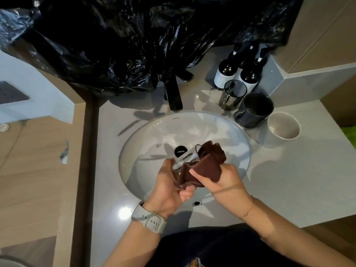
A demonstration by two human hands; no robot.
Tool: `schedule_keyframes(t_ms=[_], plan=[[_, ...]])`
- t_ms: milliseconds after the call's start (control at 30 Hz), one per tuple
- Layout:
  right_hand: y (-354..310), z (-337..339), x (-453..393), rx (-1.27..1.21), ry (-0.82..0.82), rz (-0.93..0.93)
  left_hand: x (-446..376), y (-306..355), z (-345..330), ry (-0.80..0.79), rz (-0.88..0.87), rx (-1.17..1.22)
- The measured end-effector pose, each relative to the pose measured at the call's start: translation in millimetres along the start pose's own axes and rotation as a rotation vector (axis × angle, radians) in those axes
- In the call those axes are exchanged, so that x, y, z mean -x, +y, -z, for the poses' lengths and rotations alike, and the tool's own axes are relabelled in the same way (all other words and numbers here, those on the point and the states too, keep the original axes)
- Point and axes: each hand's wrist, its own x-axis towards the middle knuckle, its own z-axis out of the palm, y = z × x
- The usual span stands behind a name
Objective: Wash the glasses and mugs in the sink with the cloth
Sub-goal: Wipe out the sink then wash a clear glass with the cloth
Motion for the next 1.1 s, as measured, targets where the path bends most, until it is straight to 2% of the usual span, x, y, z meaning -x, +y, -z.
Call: schedule_keyframes(t_ms=[100, 167, 233, 333, 367, 467, 533, 600, 667, 733, 800, 900, 1000, 1100], plan=[[10, -3, 3, -0.163, 0.071, -0.106, -1, 0, -3, -0.001, -0.060, -0.015], [7, -5, 8, -0.292, 0.155, -0.097, 0, -2, -5, 0.031, -0.157, -0.067], [3, -5, 8, -0.400, 0.259, -0.086, 0, -4, -8, 0.112, -0.248, -0.092], [-2, 13, -4, -0.577, 0.406, -0.210, 2, -3, -3, 0.223, -0.330, -0.043], [-3, 21, -8, -0.597, 0.372, -0.211, 3, -2, 0, 0.228, -0.342, -0.020], [-7, 31, -9, -0.561, 0.094, -0.162, 6, 3, 4, 0.180, -0.354, 0.004], [-3, 25, -10, -0.370, -0.076, -0.174, 8, 5, 3, 0.110, -0.326, -0.026], [4, 20, -15, -0.098, -0.211, -0.105, 8, 5, 4, 0.031, -0.245, -0.023], [8, 17, -22, -0.080, -0.238, -0.038, 8, 6, 2, 0.001, -0.150, 0.010], [3, 12, -26, -0.277, -0.178, -0.056, 8, 4, 1, -0.006, -0.100, 0.025], [4, 6, -32, -0.428, -0.010, -0.103, 11, -1, -2, -0.022, -0.085, 0.017], [1, 0, -43, -0.622, 0.248, -0.258, 10, -12, -5, -0.046, -0.161, -0.186], [-2, 3, -53, -0.911, 0.263, -0.399, 1, -6, -6, -0.038, -0.337, -0.419], [-4, 3, -57, -1.031, 0.184, -0.427, -13, 6, -4, 0.025, -0.458, -0.471]])
